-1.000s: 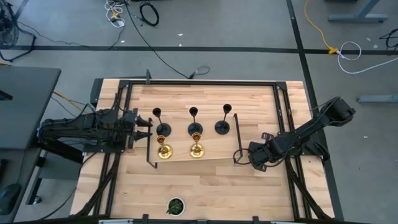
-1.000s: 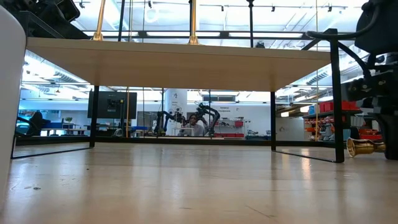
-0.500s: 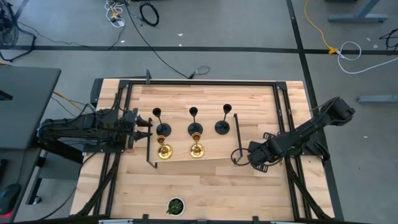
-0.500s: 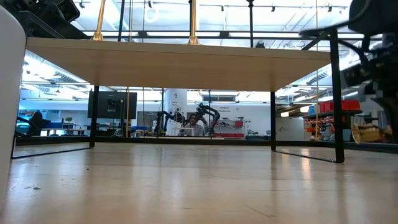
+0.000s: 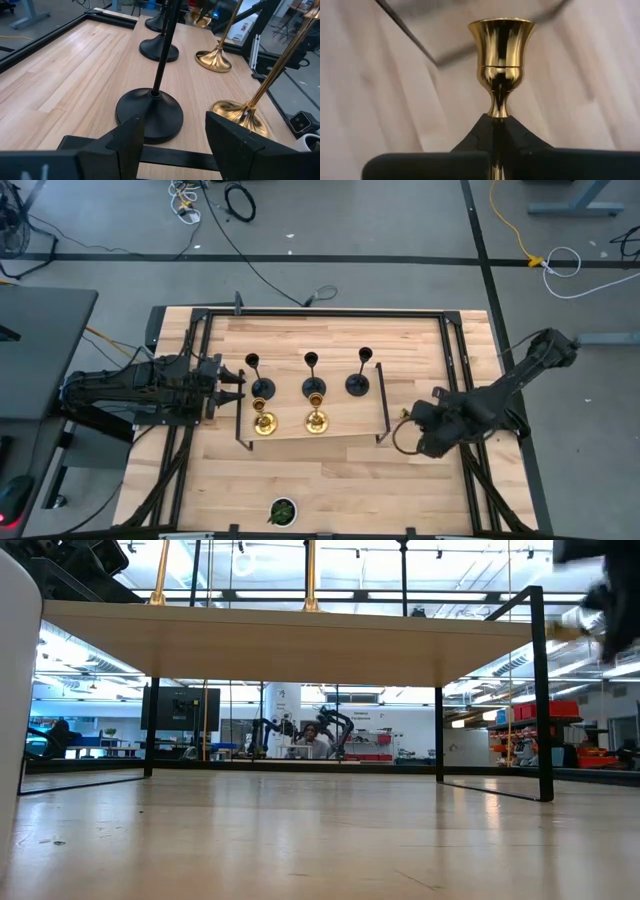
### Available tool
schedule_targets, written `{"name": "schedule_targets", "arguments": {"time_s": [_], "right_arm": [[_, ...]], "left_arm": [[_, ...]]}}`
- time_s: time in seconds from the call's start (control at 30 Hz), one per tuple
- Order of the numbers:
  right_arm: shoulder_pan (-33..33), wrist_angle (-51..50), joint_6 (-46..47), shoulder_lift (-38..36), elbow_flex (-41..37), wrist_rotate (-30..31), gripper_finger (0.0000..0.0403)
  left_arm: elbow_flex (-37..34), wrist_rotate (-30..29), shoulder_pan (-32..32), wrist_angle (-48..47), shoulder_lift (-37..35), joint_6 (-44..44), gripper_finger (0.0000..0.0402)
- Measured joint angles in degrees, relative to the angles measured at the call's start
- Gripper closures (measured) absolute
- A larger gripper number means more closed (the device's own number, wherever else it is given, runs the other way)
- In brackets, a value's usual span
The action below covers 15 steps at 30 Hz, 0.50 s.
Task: Pick & Place candle stick holders
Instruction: Put the gold candle holder aligned with the other gold candle holders on the shelf
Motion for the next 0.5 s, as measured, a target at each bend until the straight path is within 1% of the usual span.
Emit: {"name": "schedule_targets", "arguments": {"time_s": [0.23, 0.3, 0.4, 0.5], "right_arm": [[6.2, 0.2, -2.4, -2.0, 10.0, 13.4, 0.0398], [7.7, 1.9, -4.0, -2.0, 11.9, 17.6, 0.0398], [9.8, 9.9, -10.4, -1.9, 12.6, 23.9, 0.0398], [12.1, 22.4, -22.0, -1.3, 11.1, 31.7, 0.0398]], "left_arm": [[0.0, 0.0, 0.0, 0.0, 0.0, 0.0, 0.0191], [0.0, 0.0, 0.0, 0.0, 0.0, 0.0, 0.0191], [0.0, 0.0, 0.0, 0.0, 0.0, 0.0, 0.0191], [0.0, 0.0, 0.0, 0.0, 0.0, 0.0, 0.0191]]}}
